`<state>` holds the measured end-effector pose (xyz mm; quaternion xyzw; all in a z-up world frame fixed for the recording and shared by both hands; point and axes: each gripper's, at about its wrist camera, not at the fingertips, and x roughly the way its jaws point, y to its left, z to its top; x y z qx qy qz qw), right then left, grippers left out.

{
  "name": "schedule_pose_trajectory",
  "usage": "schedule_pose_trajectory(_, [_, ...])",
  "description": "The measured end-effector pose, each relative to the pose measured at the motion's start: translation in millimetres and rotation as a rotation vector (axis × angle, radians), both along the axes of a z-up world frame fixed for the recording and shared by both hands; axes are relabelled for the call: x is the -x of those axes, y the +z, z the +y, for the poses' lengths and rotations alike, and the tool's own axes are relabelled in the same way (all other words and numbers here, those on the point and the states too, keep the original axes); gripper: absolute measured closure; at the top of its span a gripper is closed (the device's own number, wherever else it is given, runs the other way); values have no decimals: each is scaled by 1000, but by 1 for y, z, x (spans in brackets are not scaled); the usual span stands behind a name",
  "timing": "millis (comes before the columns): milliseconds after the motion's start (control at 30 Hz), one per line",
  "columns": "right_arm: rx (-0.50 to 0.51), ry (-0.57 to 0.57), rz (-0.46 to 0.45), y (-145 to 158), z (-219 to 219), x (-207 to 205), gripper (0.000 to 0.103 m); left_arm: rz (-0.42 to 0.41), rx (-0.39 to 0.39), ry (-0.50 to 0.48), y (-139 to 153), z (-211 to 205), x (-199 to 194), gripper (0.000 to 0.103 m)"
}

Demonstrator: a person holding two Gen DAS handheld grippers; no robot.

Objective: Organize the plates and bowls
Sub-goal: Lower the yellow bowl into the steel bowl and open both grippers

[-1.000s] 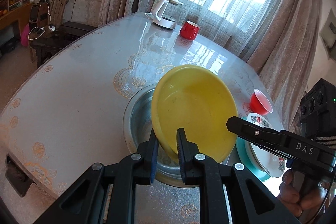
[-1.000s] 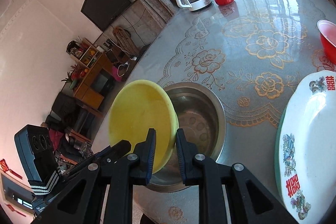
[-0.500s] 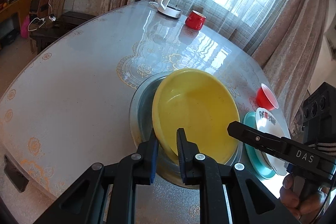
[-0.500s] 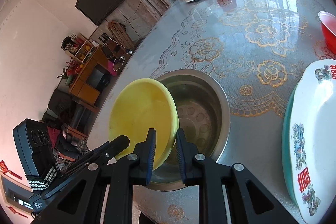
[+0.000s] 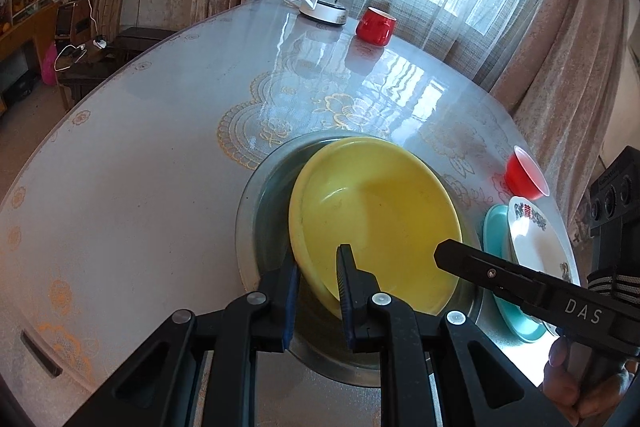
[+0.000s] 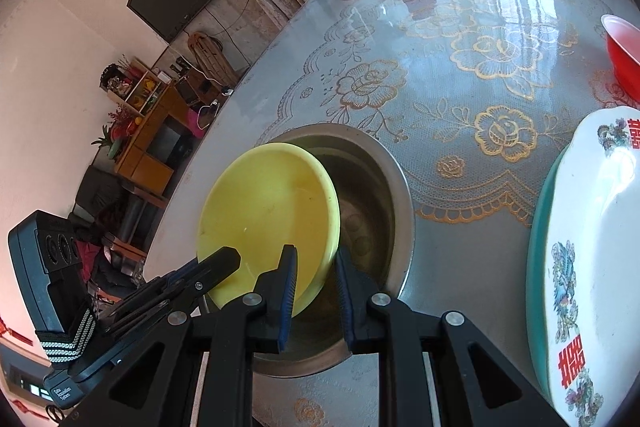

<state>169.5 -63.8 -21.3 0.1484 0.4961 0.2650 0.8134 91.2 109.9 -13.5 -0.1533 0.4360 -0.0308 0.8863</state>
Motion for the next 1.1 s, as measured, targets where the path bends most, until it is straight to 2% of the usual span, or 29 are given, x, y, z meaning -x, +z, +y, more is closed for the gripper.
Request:
schedule_pose_trajectory(367, [16,-5,-8,2,-1,4,82,10,-40,3,-5,-7,-4,85])
schedule_pose_trajectory(600, [67,-3,-45,5,2,7,81,12,-40,9,-5,-9,-4,83])
schedule_pose_trajectory(800, [106,-10,-86,6,4,8,78,8,-65,6,-5,-13,-4,82])
schedule_pose_trajectory(1100, [113,-11,-92,6,3,9,77,-15,-88,19,-2,-12,0,82])
